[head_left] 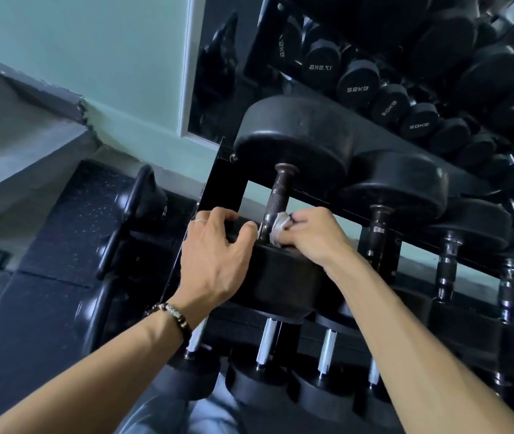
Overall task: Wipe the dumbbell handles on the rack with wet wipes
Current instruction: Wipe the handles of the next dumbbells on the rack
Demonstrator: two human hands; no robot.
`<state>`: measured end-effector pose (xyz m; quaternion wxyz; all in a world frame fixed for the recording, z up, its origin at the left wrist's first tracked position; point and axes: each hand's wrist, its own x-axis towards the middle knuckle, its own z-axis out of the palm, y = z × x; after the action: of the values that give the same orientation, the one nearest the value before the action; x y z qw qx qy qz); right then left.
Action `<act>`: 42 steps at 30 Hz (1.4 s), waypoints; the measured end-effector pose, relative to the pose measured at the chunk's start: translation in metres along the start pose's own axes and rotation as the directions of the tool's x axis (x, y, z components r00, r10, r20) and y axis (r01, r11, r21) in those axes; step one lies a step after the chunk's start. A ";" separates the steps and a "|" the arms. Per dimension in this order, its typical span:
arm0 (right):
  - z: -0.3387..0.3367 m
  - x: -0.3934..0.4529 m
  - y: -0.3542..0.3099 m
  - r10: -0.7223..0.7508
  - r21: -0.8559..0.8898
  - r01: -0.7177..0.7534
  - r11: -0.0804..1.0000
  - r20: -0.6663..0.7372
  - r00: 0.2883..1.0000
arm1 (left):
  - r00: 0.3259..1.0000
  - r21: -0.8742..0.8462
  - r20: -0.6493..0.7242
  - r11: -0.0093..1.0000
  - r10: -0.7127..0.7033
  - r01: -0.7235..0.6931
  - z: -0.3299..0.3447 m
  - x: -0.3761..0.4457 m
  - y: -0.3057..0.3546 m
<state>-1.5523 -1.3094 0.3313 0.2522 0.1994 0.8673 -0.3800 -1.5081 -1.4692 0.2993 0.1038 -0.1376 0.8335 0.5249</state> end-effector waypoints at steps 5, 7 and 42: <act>-0.003 0.027 -0.009 -0.061 0.024 0.068 0.997 -0.219 0.974 | 1.000 0.001 0.001 1.000 -0.007 0.007 0.001 0.001 -0.001; -0.005 0.017 -0.009 -0.117 -0.127 0.099 0.987 -0.144 0.983 | 1.000 -0.004 -0.004 1.000 -0.008 0.008 0.001 0.001 -0.001; -0.013 -0.006 -0.011 -0.312 0.037 0.310 0.950 0.140 0.940 | 1.000 -0.017 -0.024 1.000 -0.016 0.016 0.000 -0.001 0.002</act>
<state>-1.5570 -1.3075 0.3485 0.2494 0.0337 0.8647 -0.4348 -1.5079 -1.4682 0.3008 0.0968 -0.1515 0.8291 0.5294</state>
